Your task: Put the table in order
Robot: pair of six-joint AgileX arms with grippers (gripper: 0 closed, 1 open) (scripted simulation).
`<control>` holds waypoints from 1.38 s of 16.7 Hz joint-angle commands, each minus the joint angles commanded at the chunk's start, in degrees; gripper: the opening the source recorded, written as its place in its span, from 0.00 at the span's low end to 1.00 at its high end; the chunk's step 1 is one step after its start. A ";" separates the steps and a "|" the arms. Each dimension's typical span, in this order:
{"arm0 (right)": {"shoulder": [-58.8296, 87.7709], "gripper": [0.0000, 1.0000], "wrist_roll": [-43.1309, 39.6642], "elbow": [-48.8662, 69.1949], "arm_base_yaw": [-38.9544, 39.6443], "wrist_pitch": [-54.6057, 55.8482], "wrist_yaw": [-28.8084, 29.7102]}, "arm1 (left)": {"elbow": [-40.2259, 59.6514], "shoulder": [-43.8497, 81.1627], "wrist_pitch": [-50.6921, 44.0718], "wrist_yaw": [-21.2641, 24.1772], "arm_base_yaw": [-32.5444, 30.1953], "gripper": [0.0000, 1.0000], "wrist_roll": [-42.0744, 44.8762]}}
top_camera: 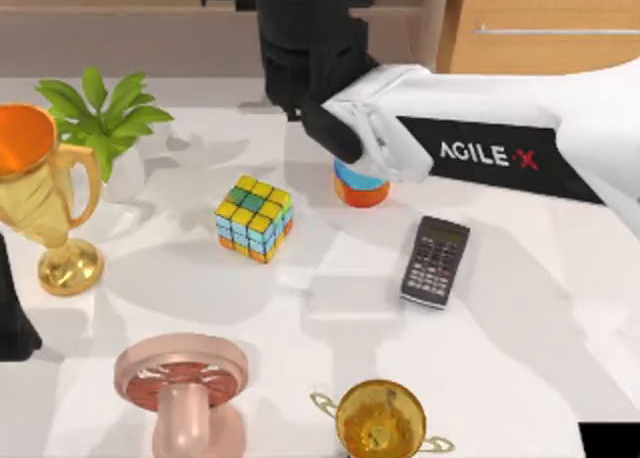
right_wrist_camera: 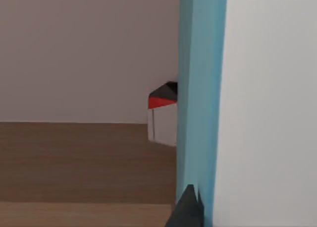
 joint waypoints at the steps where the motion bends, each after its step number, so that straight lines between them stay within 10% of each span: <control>1: 0.00 0.00 0.00 0.00 0.00 0.00 0.00 | 0.00 0.00 0.00 0.00 0.00 1.00 0.00; 10: -9.31 0.00 6.42 -8.80 -0.05 -3.26 -5.40 | 0.00 0.00 0.00 0.00 0.00 1.00 0.00; 23: -47.58 0.00 34.84 -44.56 -5.83 -9.85 -30.32 | 0.00 0.00 0.00 0.00 0.00 1.00 0.00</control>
